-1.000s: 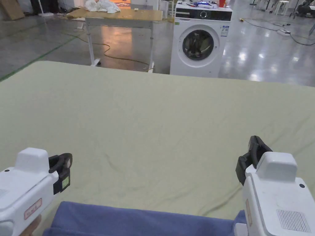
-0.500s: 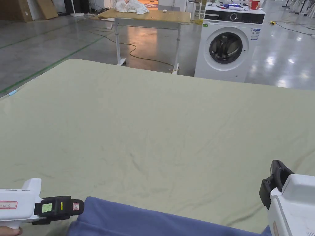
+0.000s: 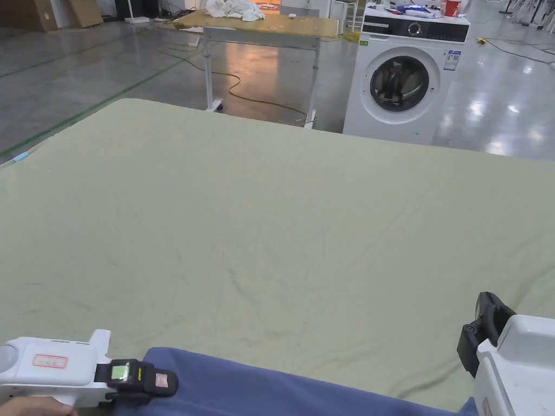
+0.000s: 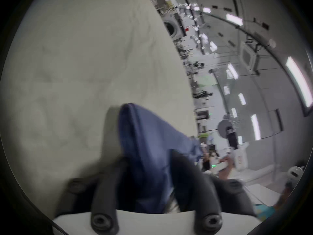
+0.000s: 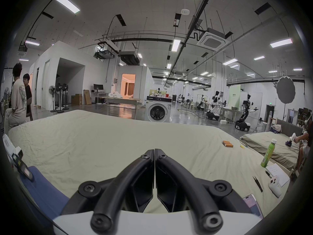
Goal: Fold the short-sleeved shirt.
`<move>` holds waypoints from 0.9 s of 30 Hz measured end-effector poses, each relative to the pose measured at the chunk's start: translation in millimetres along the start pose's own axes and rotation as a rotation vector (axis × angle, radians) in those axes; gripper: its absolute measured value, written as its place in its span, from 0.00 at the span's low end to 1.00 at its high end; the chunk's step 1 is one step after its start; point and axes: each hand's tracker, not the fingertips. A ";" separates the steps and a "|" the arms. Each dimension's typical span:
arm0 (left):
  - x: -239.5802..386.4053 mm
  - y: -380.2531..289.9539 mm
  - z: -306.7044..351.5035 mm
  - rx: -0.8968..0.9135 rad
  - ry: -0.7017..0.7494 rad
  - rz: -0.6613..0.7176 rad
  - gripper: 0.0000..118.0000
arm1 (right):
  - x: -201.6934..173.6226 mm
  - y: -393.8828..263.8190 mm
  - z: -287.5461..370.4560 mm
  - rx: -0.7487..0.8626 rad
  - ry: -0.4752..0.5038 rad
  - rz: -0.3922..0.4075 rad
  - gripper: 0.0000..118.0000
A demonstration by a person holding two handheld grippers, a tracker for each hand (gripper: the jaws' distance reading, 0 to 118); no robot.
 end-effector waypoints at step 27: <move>126.4 9.6 111.7 0.159 0.366 -0.227 0.04 | 17.7 9.8 -6.4 0.023 0.014 -0.005 0.00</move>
